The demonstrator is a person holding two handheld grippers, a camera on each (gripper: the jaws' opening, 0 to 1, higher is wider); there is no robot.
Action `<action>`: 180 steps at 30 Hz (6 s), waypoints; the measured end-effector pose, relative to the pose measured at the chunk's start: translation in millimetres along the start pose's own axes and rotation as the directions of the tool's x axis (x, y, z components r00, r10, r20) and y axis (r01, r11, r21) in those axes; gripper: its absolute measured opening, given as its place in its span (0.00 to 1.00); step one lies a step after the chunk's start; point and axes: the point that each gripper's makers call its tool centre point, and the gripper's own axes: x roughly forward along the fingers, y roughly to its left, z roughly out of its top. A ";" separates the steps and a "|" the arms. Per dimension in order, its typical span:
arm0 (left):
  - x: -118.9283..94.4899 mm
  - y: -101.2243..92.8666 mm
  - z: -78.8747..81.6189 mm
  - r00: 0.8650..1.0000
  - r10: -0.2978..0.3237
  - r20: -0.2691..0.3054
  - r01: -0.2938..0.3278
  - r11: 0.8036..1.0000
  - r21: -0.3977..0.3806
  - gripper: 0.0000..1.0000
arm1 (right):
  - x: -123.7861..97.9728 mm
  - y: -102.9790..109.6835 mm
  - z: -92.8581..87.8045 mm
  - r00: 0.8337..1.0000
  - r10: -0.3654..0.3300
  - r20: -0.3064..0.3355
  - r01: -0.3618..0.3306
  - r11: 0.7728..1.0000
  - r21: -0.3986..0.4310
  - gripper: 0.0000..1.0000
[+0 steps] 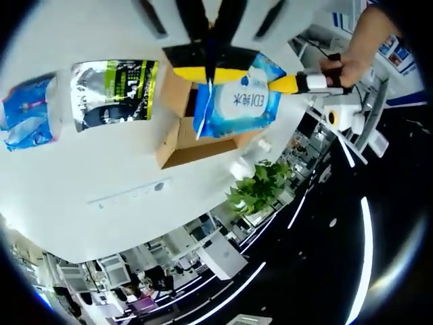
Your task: Operate the shoe box by opening the lid, removing the specified soft item, and placing it in the target area until the item is outside and the box remains undamaged.
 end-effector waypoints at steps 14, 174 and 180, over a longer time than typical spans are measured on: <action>34.4 -39.2 -0.4 0.999 -0.042 -0.024 0.042 0.999 0.001 0.03 | -27.4 -40.1 12.1 0.999 -0.047 0.019 0.046 0.999 0.022 0.00; 107.0 -86.9 -0.4 0.987 0.042 -0.155 0.058 0.804 0.591 0.27 | -54.6 -140.8 14.8 0.957 -0.287 0.040 0.286 0.917 -0.279 0.16; 88.4 -80.0 -1.7 0.989 0.027 -0.144 0.062 0.810 0.584 0.37 | -60.2 -124.4 13.4 0.964 -0.264 0.020 0.255 0.905 -0.342 0.24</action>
